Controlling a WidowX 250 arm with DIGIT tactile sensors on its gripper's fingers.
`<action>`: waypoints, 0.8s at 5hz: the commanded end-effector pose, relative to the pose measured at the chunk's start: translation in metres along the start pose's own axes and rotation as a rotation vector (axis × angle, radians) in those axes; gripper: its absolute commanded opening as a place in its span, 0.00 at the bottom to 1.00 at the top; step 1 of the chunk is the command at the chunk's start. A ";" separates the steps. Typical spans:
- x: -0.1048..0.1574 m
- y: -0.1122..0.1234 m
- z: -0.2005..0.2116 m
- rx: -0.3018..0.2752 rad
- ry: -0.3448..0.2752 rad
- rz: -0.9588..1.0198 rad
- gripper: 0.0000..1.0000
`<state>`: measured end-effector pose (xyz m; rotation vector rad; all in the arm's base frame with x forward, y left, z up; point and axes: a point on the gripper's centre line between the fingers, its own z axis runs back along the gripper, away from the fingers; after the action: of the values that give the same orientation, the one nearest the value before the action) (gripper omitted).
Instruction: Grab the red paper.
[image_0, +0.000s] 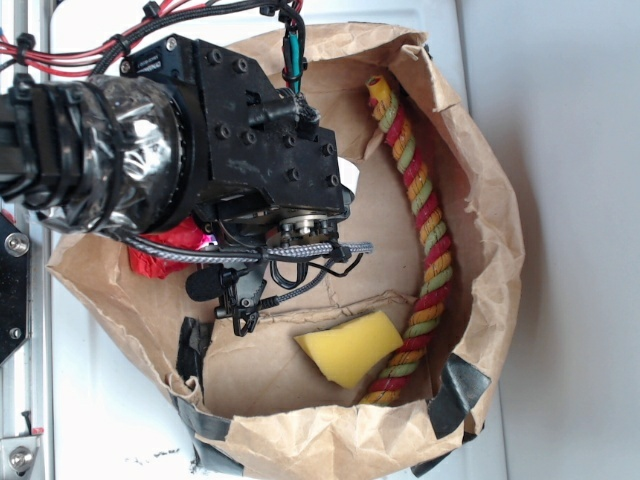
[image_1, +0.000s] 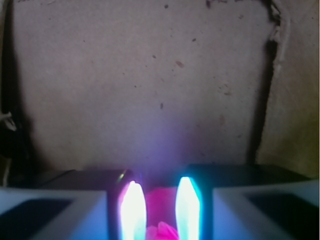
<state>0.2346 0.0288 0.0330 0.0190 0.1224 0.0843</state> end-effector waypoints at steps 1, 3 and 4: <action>0.001 -0.004 0.037 -0.046 -0.095 -0.008 0.00; 0.017 -0.008 0.059 -0.074 -0.147 0.028 0.00; 0.017 -0.004 0.065 -0.085 -0.172 0.051 0.00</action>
<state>0.2536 0.0227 0.0748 -0.0606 0.0263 0.1381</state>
